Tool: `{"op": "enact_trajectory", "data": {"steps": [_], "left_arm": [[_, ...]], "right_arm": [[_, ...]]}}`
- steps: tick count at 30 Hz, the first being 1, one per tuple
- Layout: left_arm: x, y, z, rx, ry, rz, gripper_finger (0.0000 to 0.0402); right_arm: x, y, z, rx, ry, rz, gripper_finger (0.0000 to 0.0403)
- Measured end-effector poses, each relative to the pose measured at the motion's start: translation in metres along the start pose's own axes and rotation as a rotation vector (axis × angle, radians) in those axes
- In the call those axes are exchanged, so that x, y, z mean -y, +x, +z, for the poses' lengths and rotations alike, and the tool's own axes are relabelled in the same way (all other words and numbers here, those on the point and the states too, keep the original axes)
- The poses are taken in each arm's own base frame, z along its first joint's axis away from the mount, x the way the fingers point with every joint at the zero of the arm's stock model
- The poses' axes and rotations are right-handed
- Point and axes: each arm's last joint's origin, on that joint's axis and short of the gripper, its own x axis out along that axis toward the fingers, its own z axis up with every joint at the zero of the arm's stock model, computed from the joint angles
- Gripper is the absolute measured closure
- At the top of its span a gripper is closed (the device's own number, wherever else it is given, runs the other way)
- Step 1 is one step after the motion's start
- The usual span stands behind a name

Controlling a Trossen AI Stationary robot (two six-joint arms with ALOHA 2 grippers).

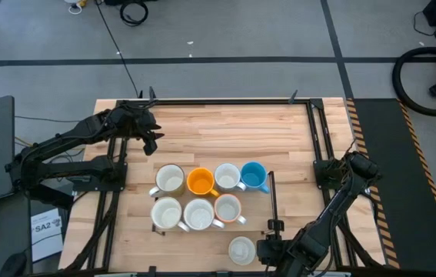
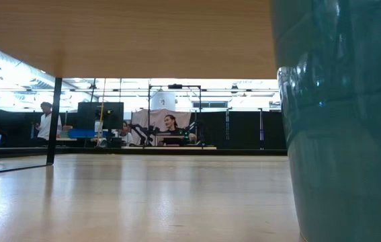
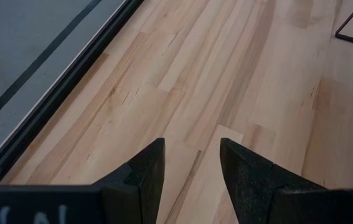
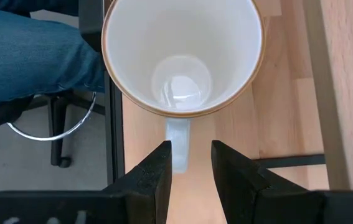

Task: Place coffee mugs
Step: Put the light blue mug on the shelf

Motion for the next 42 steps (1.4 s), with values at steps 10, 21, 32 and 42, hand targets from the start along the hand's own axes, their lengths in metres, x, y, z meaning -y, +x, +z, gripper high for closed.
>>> {"op": "enact_trajectory", "data": {"steps": [10,21,32,42], "left_arm": [[0.0,0.0,0.0,-0.001,0.0,0.0,0.0242],[0.0,0.0,0.0,-0.001,0.0,0.0,0.0242],[0.0,0.0,0.0,-0.001,0.0,0.0,0.0242],[0.0,0.0,0.0,-0.001,0.0,0.0,0.0242]], "right_arm": [[0.0,0.0,0.0,-0.005,0.0,0.007,0.0285],[-0.001,0.001,0.0,-0.007,-0.023,0.01,0.0274],[0.0,0.002,0.0,-0.004,-0.003,0.007,0.0214],[-0.01,-0.019,0.018,0.038,0.028,0.087,0.0214]]}}
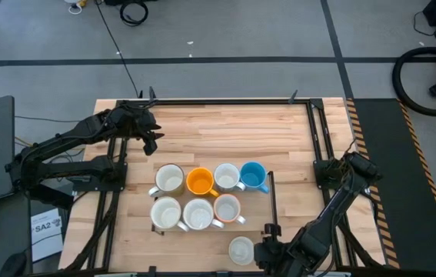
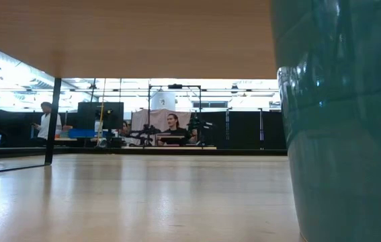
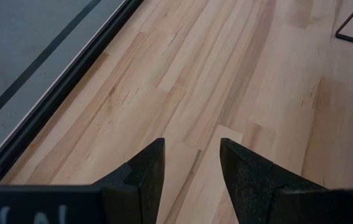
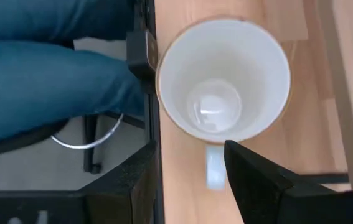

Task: Place coffee mugs
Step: Put the light blue mug on the shelf

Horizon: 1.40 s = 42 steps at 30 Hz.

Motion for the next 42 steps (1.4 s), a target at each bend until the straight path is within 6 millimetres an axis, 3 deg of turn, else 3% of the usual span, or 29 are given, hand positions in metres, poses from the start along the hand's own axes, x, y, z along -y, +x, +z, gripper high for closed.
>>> {"op": "enact_trajectory", "data": {"steps": [17,23,42], "left_arm": [[0.0,0.0,0.0,0.0,0.0,0.0,0.0242],[0.0,0.0,0.0,0.0,0.0,0.0,0.0242],[0.0,0.0,0.0,0.0,0.0,0.0,0.0242]], "right_arm": [[-0.011,-0.008,0.027,0.157,0.06,0.157,0.0216],[-0.01,-0.001,0.023,0.17,-0.082,0.143,0.0216],[0.002,0.031,0.004,0.156,-0.209,0.108,0.0228]]}}
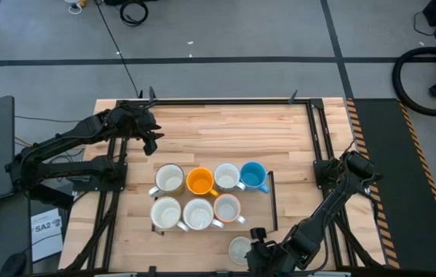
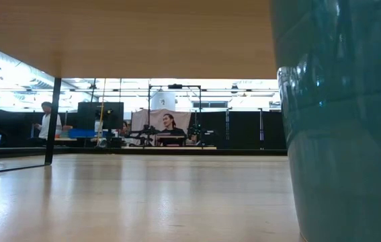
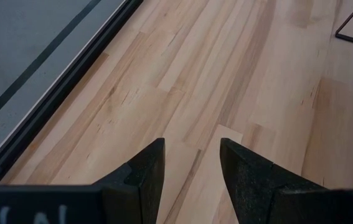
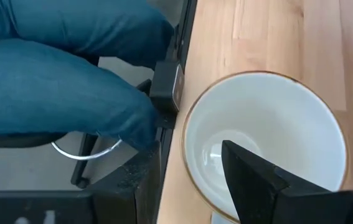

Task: Place coffee mugs
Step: Put the light blue mug on the shelf

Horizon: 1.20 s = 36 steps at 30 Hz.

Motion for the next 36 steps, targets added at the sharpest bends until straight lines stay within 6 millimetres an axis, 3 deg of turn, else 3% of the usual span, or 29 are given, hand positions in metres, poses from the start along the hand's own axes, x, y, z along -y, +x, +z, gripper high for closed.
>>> {"op": "enact_trajectory", "data": {"steps": [11,25,36], "left_arm": [[0.0,0.0,0.0,0.0,-0.001,0.0,0.0242],[0.0,0.0,0.0,0.0,-0.003,0.0,0.0242],[0.0,0.0,0.0,-0.001,-0.022,0.0,0.0242]], "right_arm": [[0.007,0.012,-0.014,-0.048,-0.082,0.021,0.0229],[0.015,0.018,-0.019,-0.067,-0.137,0.008,0.0233],[0.017,0.019,-0.017,-0.07,-0.133,0.008,0.0298]]}}
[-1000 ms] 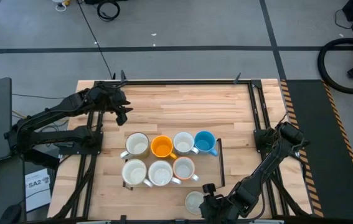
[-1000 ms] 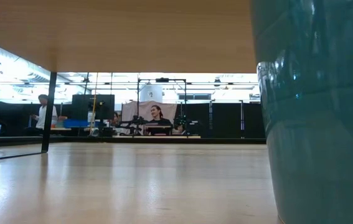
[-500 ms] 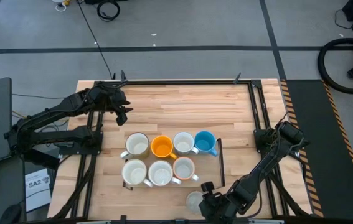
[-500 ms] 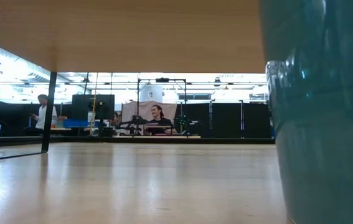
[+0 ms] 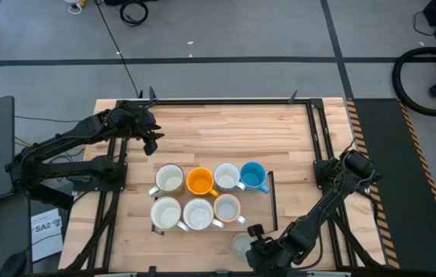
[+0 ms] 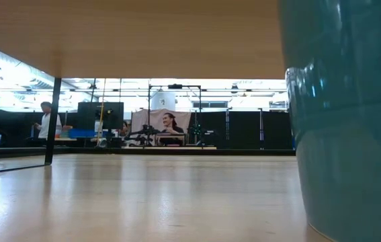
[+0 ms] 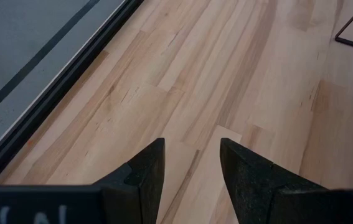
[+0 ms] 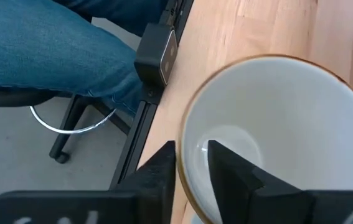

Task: Place coffee mugs
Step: Put the light blue mug on the shelf

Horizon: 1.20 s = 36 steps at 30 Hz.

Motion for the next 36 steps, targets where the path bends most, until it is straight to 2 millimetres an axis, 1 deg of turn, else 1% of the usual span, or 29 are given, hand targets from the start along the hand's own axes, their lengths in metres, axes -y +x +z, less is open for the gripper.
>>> {"op": "enact_trajectory", "data": {"steps": [9,15,20,25,30,36], "left_arm": [[0.0,0.0,0.0,0.0,-0.004,0.0,0.0242],[0.0,0.0,0.0,0.0,-0.005,0.0,0.0242],[0.0,0.0,0.0,0.001,-0.005,0.0,0.0242],[0.0,0.0,0.0,0.0,-0.005,0.0,0.0242],[0.0,0.0,0.0,0.0,-0.005,0.0,0.0242],[0.0,0.0,0.0,0.001,-0.005,0.0,0.0242]], "right_arm": [[-0.002,0.0,0.004,0.038,0.012,0.018,0.0371],[-0.003,0.0,0.006,0.061,0.028,0.03,0.0372],[-0.005,-0.002,0.012,0.079,0.039,0.056,0.0363],[-0.01,-0.01,0.023,0.1,0.049,0.108,0.0375],[-0.013,-0.018,0.032,0.121,0.053,0.123,0.0375],[-0.014,-0.034,0.045,0.105,0.048,0.112,0.0375]]}}
